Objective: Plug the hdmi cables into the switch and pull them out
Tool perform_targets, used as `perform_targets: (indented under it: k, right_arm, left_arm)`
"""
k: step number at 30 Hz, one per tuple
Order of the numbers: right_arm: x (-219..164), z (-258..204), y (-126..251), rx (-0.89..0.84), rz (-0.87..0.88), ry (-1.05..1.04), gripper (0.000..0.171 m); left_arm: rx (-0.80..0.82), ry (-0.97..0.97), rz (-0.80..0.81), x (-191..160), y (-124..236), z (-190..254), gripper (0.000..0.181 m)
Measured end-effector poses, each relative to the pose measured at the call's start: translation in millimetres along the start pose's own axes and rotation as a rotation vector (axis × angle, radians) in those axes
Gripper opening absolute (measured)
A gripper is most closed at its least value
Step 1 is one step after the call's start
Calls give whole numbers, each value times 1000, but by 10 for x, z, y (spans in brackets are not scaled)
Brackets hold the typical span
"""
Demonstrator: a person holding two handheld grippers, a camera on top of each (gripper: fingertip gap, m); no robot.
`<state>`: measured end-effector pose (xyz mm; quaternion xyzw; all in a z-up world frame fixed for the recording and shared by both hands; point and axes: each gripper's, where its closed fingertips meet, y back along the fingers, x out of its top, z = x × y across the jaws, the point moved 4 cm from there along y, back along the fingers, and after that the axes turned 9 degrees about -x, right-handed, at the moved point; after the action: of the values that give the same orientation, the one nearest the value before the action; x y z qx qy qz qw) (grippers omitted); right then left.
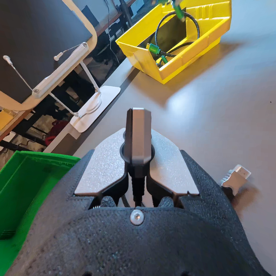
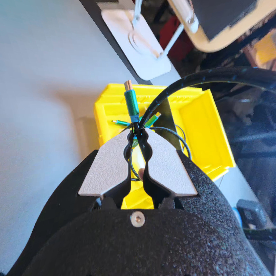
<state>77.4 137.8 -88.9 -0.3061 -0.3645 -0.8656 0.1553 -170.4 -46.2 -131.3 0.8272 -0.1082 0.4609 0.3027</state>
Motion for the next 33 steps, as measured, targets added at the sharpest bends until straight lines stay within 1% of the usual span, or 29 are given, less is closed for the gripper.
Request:
perform_targets:
  k: [1,2,3,4,7,10,13,15,17,18,20,21,22,23,24,26,28,30,33]
  right_arm:
    - [-70,8,-105,-16,-23,-24,12]
    - [-108,18,-172,-30,-30,-42,16]
    - [-103,39,-192,-43,-16,-66,23]
    - [-62,54,-167,-44,17,-89,27]
    - [142,78,15,-30,158,-143,28]
    - [376,-75,208,52,306,-119,28]
    - [645,-464,405,209,450,-18,32]
    - [806,-865,554,387,547,53,38]
    - [911,-1311,660,547,601,127,48]
    - [946,-1514,671,580,610,173,51]
    - [1004,-1847,653,584,626,265,51]
    - [1026,-1975,653,581,637,309,47]
    - [1053,-2051,665,565,664,342,38]
    - [1063,-2075,689,547,687,379,27]
    - [1073,-2051,717,537,706,394,23]
    - [1090,-1964,809,577,705,363,22]
    - [1108,-1795,900,528,703,383,21]
    - [1181,-1540,1077,464,744,377,20]
    - [1357,-970,1360,315,776,390,20]
  left_arm:
    - [1,-9,8,-12,-10,12,24]
    - [3,-9,12,-19,-17,16,24]
    - [-6,-5,20,-19,-20,25,24]
    - [-13,5,40,-4,-17,29,24]
    - [-30,41,101,46,10,25,24]
    - [-58,58,159,98,44,43,24]
    - [-114,61,258,222,109,103,24]
    - [-172,61,344,328,164,175,23]
    - [-238,52,416,418,208,269,23]
    - [-271,39,450,458,227,325,23]
    - [-325,13,489,515,244,440,23]
    - [-341,-7,494,532,240,492,23]
    - [-357,-27,485,535,229,541,23]
    - [-354,-41,479,536,218,566,23]
    - [-349,-53,497,548,238,570,24]
    - [-343,-25,540,595,282,539,28]
    - [-293,-12,575,615,332,456,30]
    - [-215,13,597,593,382,317,30]
    - [-111,42,568,463,439,93,30]
